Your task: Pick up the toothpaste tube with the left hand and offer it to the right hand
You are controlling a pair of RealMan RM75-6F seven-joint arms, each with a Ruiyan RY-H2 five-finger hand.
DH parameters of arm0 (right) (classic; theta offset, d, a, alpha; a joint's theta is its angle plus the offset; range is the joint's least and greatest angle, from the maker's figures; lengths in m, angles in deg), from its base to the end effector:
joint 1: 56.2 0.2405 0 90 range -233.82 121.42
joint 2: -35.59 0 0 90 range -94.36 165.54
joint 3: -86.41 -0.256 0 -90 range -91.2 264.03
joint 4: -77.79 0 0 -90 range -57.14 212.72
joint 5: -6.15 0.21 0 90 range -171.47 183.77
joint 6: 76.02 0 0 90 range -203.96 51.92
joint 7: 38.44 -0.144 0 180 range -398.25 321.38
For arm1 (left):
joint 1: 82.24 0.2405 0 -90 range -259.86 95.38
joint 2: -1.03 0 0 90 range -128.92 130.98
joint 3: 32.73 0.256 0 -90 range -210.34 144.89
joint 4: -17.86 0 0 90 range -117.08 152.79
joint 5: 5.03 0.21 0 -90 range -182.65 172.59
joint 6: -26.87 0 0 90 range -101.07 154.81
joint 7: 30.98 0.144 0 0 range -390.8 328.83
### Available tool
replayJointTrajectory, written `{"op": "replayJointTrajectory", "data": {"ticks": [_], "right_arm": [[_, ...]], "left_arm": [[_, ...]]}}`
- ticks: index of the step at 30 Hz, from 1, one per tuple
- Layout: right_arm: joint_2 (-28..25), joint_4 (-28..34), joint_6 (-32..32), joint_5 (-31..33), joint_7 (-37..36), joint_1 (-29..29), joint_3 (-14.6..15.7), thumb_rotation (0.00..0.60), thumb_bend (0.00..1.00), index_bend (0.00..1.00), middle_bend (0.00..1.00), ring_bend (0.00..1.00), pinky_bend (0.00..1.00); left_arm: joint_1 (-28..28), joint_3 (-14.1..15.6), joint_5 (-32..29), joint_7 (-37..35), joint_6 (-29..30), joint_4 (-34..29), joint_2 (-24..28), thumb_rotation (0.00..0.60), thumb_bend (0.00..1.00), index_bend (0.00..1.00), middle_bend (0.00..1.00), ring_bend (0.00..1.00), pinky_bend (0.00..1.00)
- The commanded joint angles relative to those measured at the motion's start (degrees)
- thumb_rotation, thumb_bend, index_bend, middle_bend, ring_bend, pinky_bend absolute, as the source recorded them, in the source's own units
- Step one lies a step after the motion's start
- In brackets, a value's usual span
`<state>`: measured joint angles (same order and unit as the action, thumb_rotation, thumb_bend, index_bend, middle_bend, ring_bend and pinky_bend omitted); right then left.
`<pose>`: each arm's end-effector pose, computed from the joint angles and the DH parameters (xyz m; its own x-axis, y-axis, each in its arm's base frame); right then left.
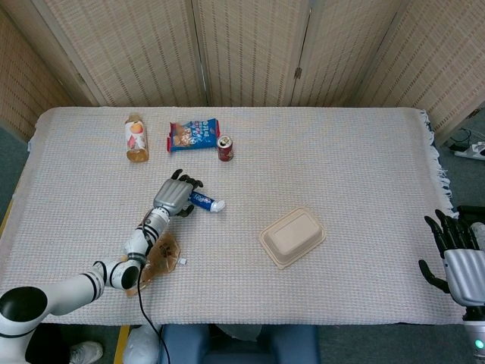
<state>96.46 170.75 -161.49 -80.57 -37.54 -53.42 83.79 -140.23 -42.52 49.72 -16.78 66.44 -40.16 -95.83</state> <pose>-0.3175 -0.1689 0.1760 0.4520 -0.0122 0.8919 -0.8919 0.0110 0.4521 -0.1356 0.4345 -0.0421 0.5557 0.3015 0.7748 0.8186 -0.3609 -0.4467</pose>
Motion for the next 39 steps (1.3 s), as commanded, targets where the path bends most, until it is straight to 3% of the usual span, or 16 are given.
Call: {"op": "replayJointTrajectory", "data": {"ticks": [1, 13, 30, 39], "right_arm": [[0.0, -0.1, 0.0, 0.0, -0.2, 0.0, 0.0, 0.6, 0.43, 0.0, 0.0, 0.0, 0.0], [0.2, -0.9, 0.3, 0.6, -0.9, -0.1, -0.1, 0.6, 0.43, 0.0, 0.0, 0.0, 0.0], [0.4, -1.1, 1.0, 0.8, -0.9, 0.2, -0.2, 0.6, 0.43, 0.0, 0.0, 0.0, 0.0], [0.5, -0.9, 1.0, 0.7, -0.7, 0.3, -0.2, 0.6, 0.43, 0.0, 0.0, 0.0, 0.0]], "left_arm": [[0.1, 0.5, 1.0, 1.6, 1.4, 1.3, -1.5, 0.6, 0.42, 0.29, 0.28, 0.2, 0.04], [-0.2, 0.0, 0.7, 5.9, 1.4, 6.2, -5.2, 0.6, 0.36, 0.34, 0.29, 0.22, 0.05], [0.8, -0.6, 1.9, 5.6, 0.1, 8.1, -6.1, 0.6, 0.38, 0.45, 0.4, 0.28, 0.06], [1.5, -0.9, 4.1, 3.6, 0.7, 8.5, -6.0, 0.6, 0.38, 0.54, 0.51, 0.37, 0.13]]}}
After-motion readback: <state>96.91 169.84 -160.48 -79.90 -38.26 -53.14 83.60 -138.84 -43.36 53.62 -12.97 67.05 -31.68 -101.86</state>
